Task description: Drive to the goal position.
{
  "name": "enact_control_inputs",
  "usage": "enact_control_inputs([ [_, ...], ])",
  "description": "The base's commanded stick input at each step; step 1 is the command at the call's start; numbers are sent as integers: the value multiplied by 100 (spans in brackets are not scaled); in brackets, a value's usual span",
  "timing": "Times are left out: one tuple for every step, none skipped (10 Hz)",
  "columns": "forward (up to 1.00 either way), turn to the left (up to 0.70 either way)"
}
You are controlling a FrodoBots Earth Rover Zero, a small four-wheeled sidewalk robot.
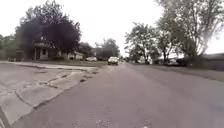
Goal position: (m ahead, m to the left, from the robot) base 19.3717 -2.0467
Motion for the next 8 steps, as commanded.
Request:
enact_control_inputs([
  [70, -34],
  [70, -35],
  [70, -18],
  [70, 0],
  [70, -26],
  [70, -35],
  [70, -15],
  [70, 0],
])
